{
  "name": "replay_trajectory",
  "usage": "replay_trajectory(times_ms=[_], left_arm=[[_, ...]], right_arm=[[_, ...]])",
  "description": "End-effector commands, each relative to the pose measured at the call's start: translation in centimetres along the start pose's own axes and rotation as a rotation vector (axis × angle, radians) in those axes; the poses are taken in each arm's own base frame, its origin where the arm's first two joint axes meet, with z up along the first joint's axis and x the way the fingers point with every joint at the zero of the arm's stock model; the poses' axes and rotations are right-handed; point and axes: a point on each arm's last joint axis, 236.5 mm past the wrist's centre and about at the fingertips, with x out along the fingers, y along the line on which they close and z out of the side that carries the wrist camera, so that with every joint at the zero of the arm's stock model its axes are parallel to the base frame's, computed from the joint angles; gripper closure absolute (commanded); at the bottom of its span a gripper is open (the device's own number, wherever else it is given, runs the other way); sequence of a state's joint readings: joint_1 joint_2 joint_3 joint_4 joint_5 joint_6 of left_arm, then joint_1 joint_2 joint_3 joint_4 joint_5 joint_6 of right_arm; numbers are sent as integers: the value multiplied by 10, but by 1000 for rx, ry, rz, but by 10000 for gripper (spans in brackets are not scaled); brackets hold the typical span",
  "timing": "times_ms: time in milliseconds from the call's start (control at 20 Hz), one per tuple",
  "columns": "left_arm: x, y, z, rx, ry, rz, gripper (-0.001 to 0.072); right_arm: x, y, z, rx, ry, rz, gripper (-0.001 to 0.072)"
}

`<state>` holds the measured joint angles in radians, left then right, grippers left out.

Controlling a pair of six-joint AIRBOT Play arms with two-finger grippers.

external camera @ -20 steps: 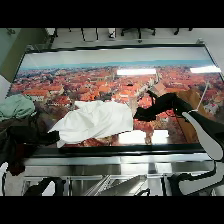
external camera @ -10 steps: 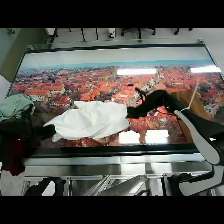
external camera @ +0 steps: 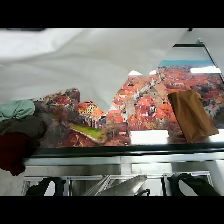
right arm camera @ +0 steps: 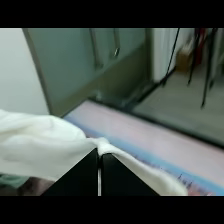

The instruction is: Fold the shirts.

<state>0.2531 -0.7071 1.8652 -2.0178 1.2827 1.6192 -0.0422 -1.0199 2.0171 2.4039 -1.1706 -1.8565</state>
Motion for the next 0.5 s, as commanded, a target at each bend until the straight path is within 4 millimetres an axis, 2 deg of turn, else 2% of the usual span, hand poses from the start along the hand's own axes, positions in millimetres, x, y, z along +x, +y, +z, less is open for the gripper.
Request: replay_trajectory(times_ms=[0,100,150,250,350,450], left_arm=[[-58,-34,39,41,-91,-24,694],[-44,-27,28,6,-23,-21,694],[-31,-23,18,-16,18,-30,694],[8,-16,-16,-96,133,-76,694],[59,-2,-71,-197,287,-124,694],[115,17,-147,-279,471,-139,694]], right_arm=[[-84,59,72,-268,-247,-91,696],[-87,55,77,-285,-267,-120,696],[-82,43,77,-279,-263,-141,696],[-54,12,63,-224,-211,-146,697],[-7,-34,28,-109,-108,-133,696],[46,-92,-29,16,32,-139,696]])
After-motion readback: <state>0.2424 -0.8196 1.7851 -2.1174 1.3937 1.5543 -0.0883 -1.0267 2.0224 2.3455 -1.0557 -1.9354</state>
